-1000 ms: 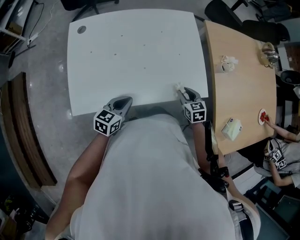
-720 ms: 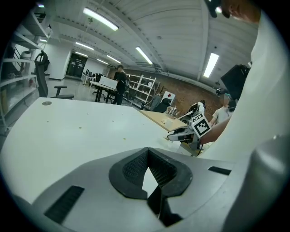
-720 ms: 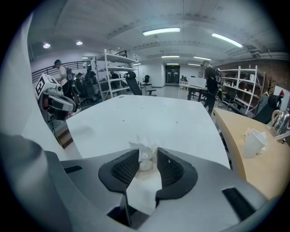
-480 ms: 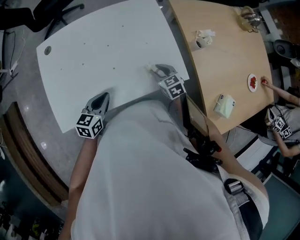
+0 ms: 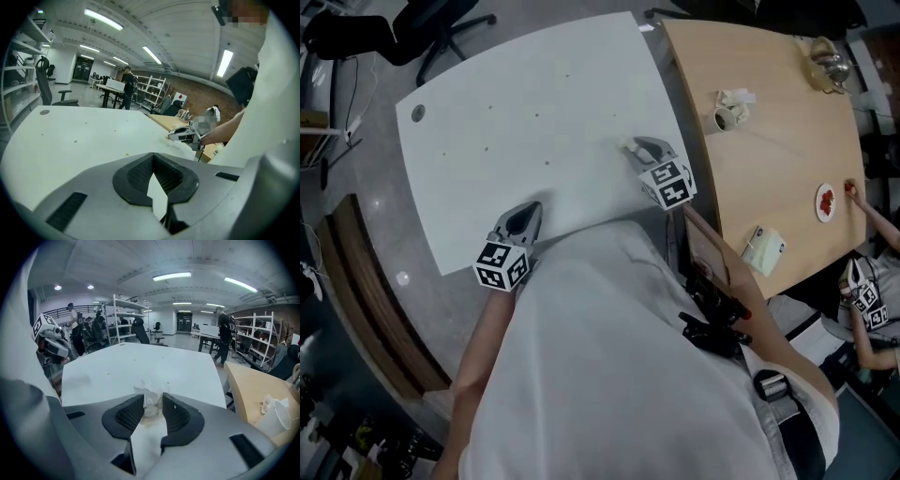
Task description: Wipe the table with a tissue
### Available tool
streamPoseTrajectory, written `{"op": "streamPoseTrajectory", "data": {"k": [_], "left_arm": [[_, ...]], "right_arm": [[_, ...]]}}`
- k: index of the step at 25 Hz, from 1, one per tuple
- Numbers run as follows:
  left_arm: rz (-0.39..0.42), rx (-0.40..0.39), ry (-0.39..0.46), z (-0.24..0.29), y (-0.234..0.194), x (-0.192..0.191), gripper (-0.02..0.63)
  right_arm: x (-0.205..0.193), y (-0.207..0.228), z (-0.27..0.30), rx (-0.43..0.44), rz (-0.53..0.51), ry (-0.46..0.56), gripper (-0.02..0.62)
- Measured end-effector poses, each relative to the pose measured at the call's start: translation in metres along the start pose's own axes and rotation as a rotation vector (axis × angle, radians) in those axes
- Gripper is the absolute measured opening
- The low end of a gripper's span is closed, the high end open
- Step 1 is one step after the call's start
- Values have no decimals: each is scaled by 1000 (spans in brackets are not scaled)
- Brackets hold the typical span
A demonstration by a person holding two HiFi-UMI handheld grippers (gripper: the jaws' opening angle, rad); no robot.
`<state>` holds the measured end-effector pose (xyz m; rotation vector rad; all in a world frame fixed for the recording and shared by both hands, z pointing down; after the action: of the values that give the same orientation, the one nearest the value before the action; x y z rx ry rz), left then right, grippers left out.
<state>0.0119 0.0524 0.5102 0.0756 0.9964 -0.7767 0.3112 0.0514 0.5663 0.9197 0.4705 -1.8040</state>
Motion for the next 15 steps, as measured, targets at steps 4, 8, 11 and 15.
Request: {"op": "streamPoseTrajectory", "data": {"k": [4, 8, 11, 15], "left_arm": [[-30, 53, 7, -2, -5, 0, 5], [-71, 108, 7, -6, -8, -5, 5], [-91, 140, 10, -7, -9, -6, 6], [-121, 173, 10, -7, -10, -10, 5]], "right_arm": [[7, 26, 12, -1, -20, -8, 121], [20, 52, 29, 3, -51, -18, 121], [27, 70, 42, -8, -91, -37, 121], [30, 81, 57, -19, -168, -91, 121]]}}
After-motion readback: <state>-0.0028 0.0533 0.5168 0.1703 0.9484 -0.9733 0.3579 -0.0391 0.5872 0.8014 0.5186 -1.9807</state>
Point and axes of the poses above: the fingertips, and each gripper's own axes: z forward along the fingers, y to its right, x out of its top, the point moved 5 cm from there along -z, backward along the fingers, and after that the axes turned 9 degrees about x, right-handed, at the moved point
